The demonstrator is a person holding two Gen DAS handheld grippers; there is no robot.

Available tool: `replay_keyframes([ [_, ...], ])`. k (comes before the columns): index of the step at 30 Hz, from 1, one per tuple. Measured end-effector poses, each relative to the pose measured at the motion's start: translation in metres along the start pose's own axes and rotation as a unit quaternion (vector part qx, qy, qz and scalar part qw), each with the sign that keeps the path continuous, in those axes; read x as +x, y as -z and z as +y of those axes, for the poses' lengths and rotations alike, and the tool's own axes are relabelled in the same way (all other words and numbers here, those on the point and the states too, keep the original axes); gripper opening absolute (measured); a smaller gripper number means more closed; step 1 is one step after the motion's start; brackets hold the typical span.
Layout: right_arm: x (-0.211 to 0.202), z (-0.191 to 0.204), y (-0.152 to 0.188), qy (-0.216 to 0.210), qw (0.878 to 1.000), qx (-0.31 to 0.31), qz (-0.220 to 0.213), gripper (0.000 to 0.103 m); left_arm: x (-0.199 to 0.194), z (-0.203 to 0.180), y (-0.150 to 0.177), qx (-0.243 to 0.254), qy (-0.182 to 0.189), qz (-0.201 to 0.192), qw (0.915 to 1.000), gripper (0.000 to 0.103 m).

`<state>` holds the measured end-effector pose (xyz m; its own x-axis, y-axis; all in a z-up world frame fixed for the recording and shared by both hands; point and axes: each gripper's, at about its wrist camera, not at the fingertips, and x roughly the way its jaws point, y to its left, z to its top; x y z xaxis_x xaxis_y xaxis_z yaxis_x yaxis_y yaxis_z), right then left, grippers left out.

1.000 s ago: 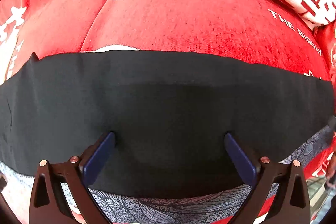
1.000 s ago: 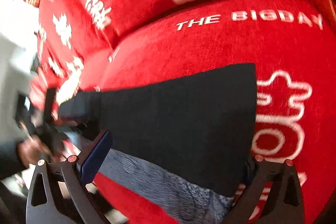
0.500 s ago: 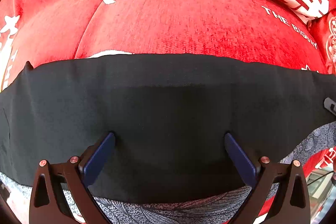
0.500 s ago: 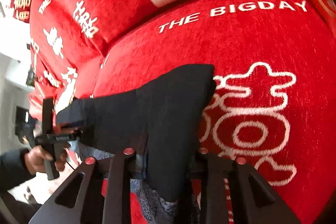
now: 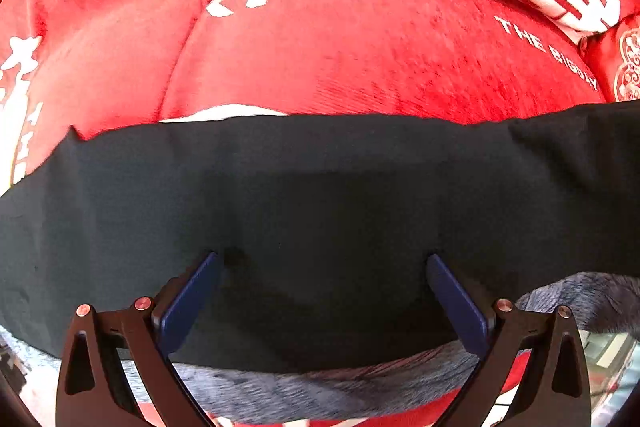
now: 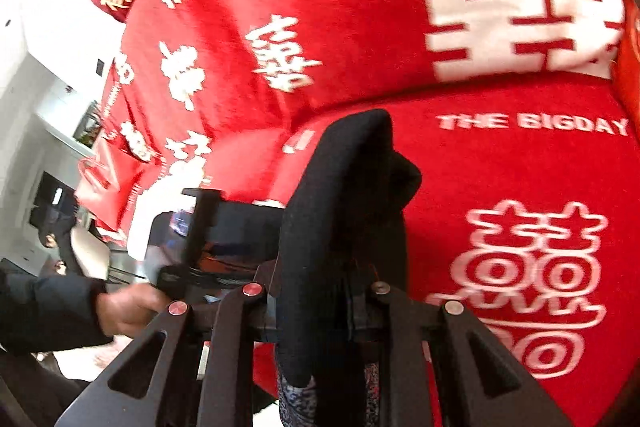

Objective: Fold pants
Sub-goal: 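Grasp one end of the pants strip with the right gripper and lift it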

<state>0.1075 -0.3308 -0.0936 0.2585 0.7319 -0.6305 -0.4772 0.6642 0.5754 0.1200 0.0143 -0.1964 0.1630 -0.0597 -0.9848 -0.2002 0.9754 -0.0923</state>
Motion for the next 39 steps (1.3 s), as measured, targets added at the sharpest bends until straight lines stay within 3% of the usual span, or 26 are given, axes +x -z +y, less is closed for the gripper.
replay_keyframes([
  [6,0.031,0.071,-0.001,-0.046,0.999,0.015,-0.017,0.021,-0.027,0.053,0.002,-0.015,-0.012,-0.013,0.9997,0.103],
  [11,0.085,0.119,0.001,-0.066,0.998,0.021,-0.008,0.021,-0.053,0.113,0.016,-0.038,-0.01,-0.026,0.9989,0.103],
  [16,0.16,0.139,0.021,-0.02,0.999,0.013,0.028,0.021,-0.067,0.16,0.029,-0.045,-0.013,-0.027,0.9985,0.103],
  [23,0.212,0.155,0.042,0.019,0.996,-0.033,0.076,0.021,-0.068,0.207,0.033,-0.07,0.012,-0.029,0.9971,0.103],
  [28,0.249,0.163,0.049,0.071,0.991,-0.068,0.093,0.022,-0.069,0.221,0.031,-0.07,0.026,-0.035,0.9966,0.103],
  [33,0.283,0.176,0.058,0.111,0.981,-0.112,0.111,0.033,-0.067,0.231,0.031,-0.069,0.039,-0.031,0.9964,0.103],
  [37,0.286,0.195,0.071,0.102,0.97,-0.167,0.146,0.072,-0.066,0.237,0.026,-0.07,0.05,-0.033,0.9958,0.103],
  [39,0.273,0.204,0.072,0.099,0.968,-0.174,0.152,0.073,-0.068,0.238,0.023,-0.069,0.054,-0.036,0.9955,0.103],
])
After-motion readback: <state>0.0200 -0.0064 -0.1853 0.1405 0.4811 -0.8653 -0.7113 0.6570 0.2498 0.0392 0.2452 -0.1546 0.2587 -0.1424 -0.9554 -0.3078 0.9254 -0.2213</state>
